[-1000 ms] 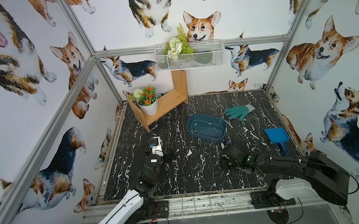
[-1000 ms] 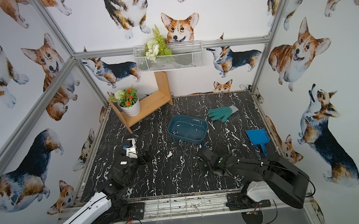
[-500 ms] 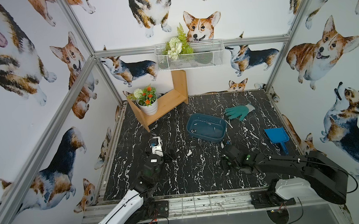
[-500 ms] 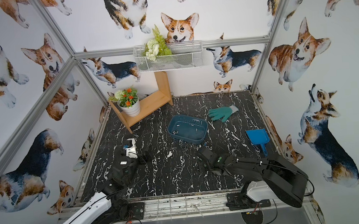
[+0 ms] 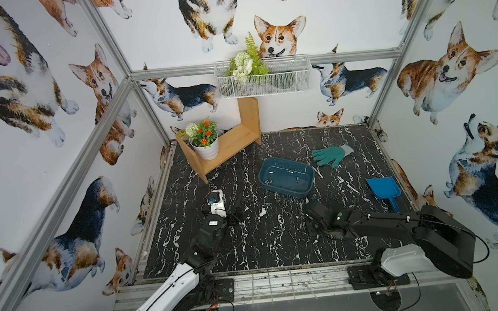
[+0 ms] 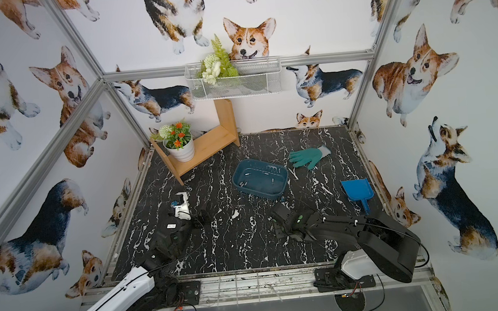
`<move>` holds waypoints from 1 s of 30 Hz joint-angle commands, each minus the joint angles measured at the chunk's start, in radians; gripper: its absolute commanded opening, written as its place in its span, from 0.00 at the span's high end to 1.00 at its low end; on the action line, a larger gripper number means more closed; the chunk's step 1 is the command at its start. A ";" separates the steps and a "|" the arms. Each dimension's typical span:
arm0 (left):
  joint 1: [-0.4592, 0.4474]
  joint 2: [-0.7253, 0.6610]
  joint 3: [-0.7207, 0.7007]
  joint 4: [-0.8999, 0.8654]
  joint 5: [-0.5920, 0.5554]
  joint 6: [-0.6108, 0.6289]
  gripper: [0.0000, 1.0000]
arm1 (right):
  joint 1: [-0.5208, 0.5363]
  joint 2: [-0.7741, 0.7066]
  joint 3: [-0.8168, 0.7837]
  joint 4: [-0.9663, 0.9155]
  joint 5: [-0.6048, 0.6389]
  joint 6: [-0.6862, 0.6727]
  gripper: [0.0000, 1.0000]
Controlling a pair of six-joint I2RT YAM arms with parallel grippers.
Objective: Put the bit on the desktop into the storage box
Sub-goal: Pick up the screwdriver bit from the center of the board.
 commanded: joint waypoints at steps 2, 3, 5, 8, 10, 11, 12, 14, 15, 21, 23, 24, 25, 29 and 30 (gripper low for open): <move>0.000 0.000 0.001 0.023 0.000 0.007 0.00 | 0.016 0.032 0.011 -0.109 0.015 -0.005 0.75; 0.000 0.000 0.001 0.023 0.000 0.006 0.00 | 0.019 0.038 0.014 -0.114 0.019 -0.004 0.76; 0.000 0.000 0.001 0.023 0.001 0.007 0.00 | 0.025 0.048 0.020 -0.124 0.025 -0.003 0.77; 0.000 -0.001 0.001 0.022 0.001 0.007 0.00 | 0.035 0.063 0.030 -0.142 0.037 -0.002 0.79; 0.000 -0.003 0.001 0.021 0.001 0.007 0.00 | 0.041 0.070 0.037 -0.153 0.044 -0.002 0.79; 0.000 -0.003 0.001 0.021 0.001 0.007 0.00 | 0.043 0.072 0.040 -0.159 0.046 -0.004 0.79; 0.001 -0.003 0.001 0.021 0.001 0.007 0.00 | 0.045 0.074 0.042 -0.165 0.047 -0.003 0.80; 0.000 -0.003 0.001 0.021 0.001 0.007 0.00 | 0.047 0.074 0.046 -0.171 0.050 -0.007 0.82; 0.000 -0.003 0.001 0.021 0.001 0.007 0.00 | 0.047 0.071 0.046 -0.171 0.052 -0.008 0.83; 0.000 -0.003 -0.001 0.022 0.005 0.009 0.00 | 0.047 0.034 0.052 -0.148 0.056 -0.032 0.85; 0.000 -0.001 -0.001 0.023 0.008 0.010 0.00 | 0.042 0.020 0.065 -0.149 0.060 -0.042 0.86; 0.001 -0.001 -0.001 0.023 0.009 0.009 0.00 | 0.039 0.014 0.070 -0.150 0.062 -0.046 0.86; 0.000 -0.001 -0.001 0.023 0.010 0.010 0.00 | 0.033 0.007 0.078 -0.150 0.062 -0.052 0.86; 0.000 0.000 -0.001 0.024 0.011 0.010 0.00 | -0.013 -0.027 0.108 -0.142 0.047 -0.087 0.86; 0.000 0.000 -0.001 0.024 0.012 0.010 0.00 | -0.028 -0.036 0.115 -0.134 0.036 -0.098 0.87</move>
